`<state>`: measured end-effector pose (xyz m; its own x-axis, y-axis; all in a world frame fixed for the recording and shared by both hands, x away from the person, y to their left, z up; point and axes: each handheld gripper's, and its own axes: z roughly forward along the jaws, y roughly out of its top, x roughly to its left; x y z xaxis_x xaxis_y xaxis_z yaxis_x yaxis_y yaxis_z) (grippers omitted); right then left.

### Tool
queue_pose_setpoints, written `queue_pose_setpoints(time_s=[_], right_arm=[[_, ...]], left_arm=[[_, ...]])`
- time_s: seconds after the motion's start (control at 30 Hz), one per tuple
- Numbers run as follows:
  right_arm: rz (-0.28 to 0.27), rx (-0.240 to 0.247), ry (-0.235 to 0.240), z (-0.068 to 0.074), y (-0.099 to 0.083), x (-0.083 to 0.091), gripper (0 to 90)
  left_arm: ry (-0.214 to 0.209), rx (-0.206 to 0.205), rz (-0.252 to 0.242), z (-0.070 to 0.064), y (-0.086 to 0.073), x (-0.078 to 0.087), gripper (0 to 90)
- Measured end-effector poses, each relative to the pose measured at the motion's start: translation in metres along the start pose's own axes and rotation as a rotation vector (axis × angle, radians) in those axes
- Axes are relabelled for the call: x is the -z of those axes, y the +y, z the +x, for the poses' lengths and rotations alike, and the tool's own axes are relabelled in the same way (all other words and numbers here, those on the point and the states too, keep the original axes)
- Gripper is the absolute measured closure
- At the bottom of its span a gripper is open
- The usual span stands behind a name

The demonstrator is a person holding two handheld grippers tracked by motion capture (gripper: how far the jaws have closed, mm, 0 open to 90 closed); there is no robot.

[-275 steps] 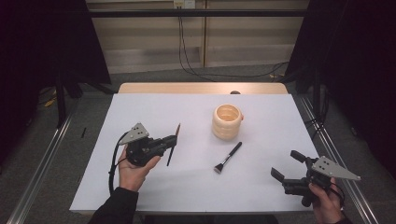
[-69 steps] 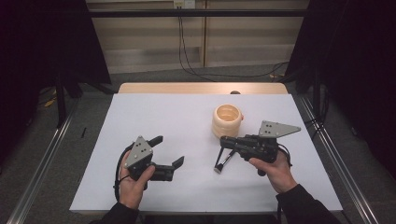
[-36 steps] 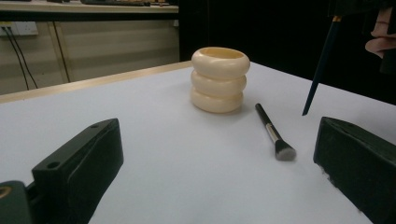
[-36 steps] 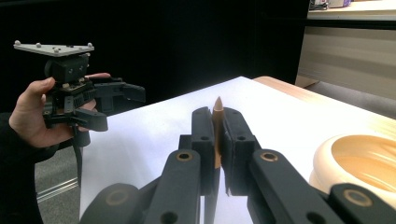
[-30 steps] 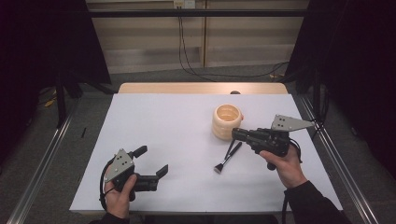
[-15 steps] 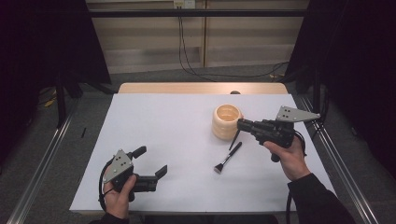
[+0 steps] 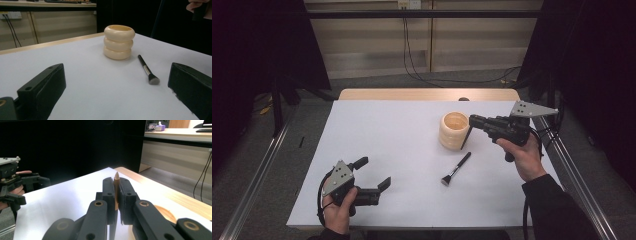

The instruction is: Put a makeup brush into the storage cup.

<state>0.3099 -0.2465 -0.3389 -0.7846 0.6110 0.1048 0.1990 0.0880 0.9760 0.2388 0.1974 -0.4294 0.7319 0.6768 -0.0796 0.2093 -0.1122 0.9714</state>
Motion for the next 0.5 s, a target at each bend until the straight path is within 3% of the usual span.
queue_pose_setpoints(time_s=[0.5], right_arm=[[0.006,0.025,-0.06,-0.021,0.022,0.0,84.6]], left_arm=[[0.001,-0.008,0.005,0.001,0.0,0.001,1.4]])
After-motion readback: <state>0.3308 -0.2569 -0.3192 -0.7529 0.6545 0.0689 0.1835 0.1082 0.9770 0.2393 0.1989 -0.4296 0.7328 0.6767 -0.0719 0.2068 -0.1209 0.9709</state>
